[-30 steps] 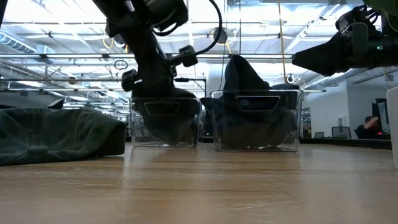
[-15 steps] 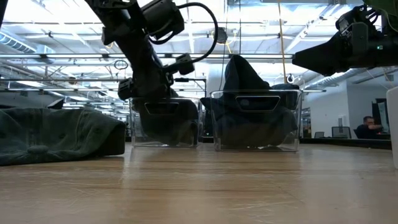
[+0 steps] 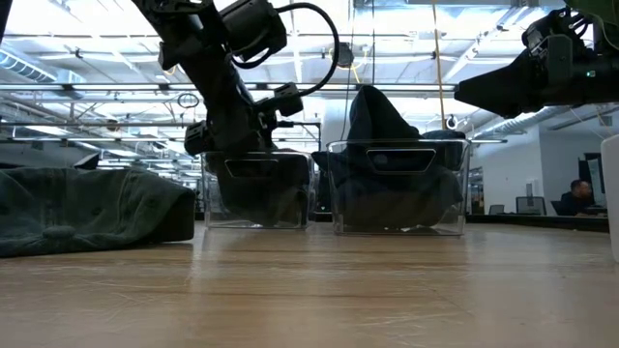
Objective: Pick & Place hat
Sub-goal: Put the black cap into the left transparent bin
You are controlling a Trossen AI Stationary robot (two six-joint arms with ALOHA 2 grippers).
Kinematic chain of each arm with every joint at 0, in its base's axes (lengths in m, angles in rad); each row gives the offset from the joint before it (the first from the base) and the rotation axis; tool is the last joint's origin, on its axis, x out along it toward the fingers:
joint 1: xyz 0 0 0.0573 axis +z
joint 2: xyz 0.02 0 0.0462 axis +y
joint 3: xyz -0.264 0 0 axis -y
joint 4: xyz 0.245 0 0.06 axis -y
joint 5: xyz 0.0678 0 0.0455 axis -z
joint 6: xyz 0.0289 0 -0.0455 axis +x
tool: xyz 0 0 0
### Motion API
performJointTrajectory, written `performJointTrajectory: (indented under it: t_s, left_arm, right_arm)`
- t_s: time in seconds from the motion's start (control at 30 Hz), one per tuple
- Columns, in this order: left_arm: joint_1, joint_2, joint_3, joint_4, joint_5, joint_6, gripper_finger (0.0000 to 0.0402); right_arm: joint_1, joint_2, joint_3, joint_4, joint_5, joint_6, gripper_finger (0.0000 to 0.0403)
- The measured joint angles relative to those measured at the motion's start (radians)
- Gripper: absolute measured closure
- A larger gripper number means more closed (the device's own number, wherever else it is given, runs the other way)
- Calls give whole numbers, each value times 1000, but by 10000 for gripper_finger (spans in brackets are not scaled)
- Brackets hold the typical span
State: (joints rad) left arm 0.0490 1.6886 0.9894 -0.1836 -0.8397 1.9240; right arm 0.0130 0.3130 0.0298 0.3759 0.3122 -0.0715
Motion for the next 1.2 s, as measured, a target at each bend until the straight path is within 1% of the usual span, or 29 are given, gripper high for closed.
performJointTrajectory:
  t_s: [0.4, 0.6, 0.7, 0.83, 1.03, 1.2]
  left_arm:
    - [10, 0, 1, 1, 1, -23, 178]
    - [10, 0, 1, 5, -1, -23, 140]
    - [10, 0, 1, 51, -43, -25, 132]
    - [3, 0, 10, 143, -130, -25, 134]
    - [-5, -41, 41, 191, -148, -61, 144]
    - [-22, -107, 60, 184, -149, -112, 138]
  right_arm:
    - [0, 0, 0, 0, 0, 0, 181]
    - [0, 0, 0, 0, 0, 0, 181]
    - [0, 0, 0, 0, 0, 0, 181]
    - [0, 0, 0, 0, 0, 0, 181]
    - [0, 0, 0, 0, 0, 0, 181]
    - [0, -1, 0, 0, 0, 0, 181]
